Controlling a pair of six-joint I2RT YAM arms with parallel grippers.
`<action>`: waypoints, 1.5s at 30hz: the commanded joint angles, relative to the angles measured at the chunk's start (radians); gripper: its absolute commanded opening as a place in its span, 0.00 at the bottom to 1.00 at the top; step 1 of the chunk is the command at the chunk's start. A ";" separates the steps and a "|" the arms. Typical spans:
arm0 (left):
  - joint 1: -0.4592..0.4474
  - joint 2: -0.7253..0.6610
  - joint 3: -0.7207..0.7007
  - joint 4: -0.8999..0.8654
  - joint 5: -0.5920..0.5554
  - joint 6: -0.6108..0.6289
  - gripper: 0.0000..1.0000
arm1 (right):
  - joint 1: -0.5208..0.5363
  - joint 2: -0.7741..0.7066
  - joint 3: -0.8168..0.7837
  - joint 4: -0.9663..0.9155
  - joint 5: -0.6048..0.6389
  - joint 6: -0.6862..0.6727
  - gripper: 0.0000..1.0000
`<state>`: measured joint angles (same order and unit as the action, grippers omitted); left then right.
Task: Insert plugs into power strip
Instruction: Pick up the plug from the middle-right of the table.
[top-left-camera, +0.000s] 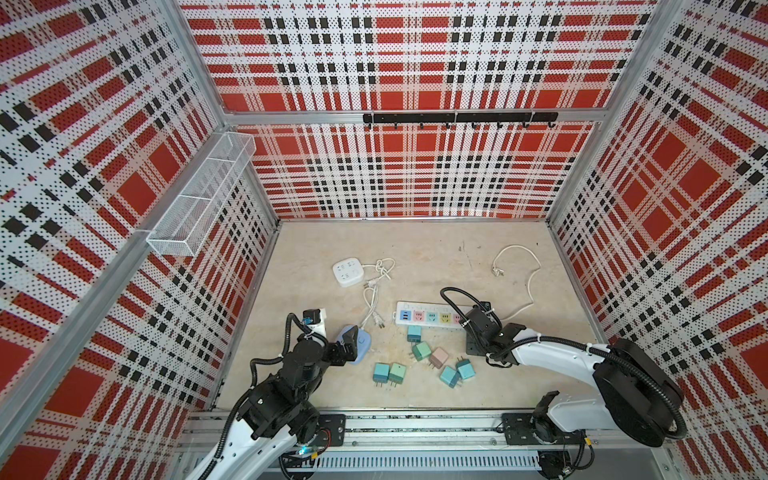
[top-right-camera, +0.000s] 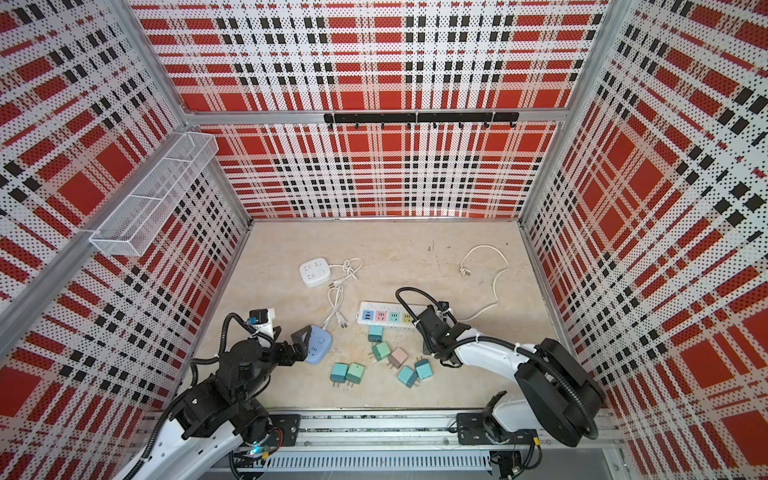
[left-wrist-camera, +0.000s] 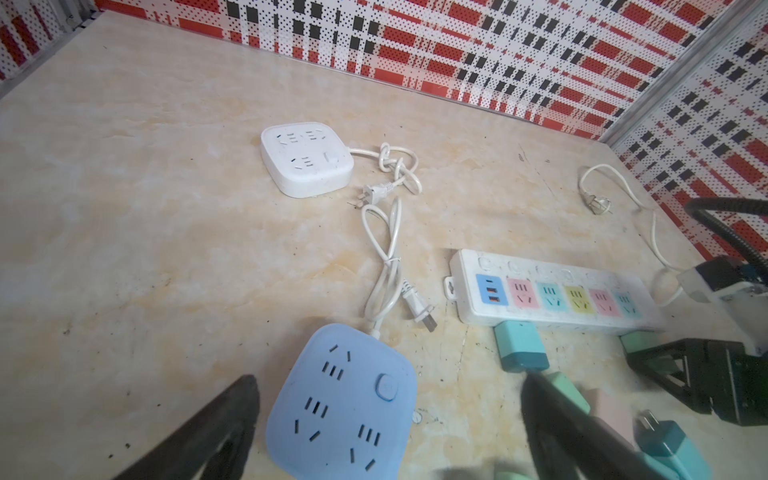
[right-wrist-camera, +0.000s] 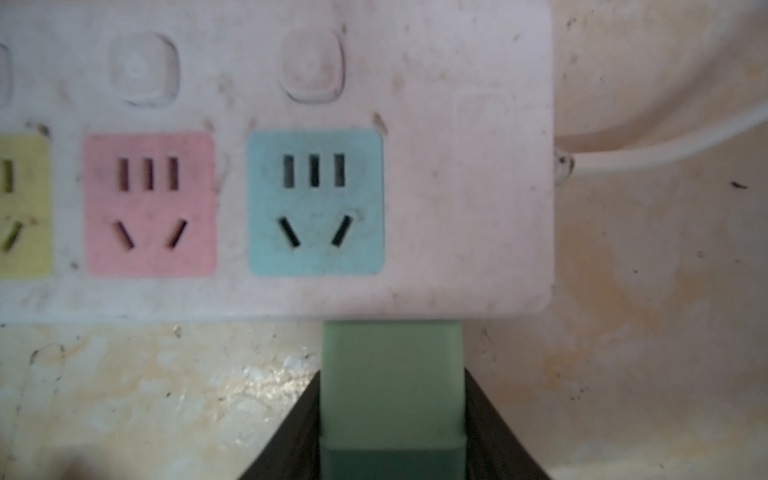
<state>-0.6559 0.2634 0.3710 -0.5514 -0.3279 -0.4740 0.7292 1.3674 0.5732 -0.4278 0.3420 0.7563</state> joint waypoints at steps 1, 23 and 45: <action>0.004 -0.004 0.000 0.025 0.029 0.014 0.99 | 0.005 -0.026 -0.001 0.015 0.011 0.012 0.44; 0.004 0.135 0.072 0.059 0.083 0.046 0.99 | 0.236 -0.290 0.003 0.086 0.217 -0.090 0.28; -0.226 0.271 0.177 0.289 0.462 0.013 0.90 | 0.437 -0.584 -0.202 0.722 0.148 -0.746 0.14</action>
<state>-0.8452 0.5148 0.5194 -0.3218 0.0780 -0.4431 1.1419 0.7998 0.3866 0.1493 0.5385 0.1345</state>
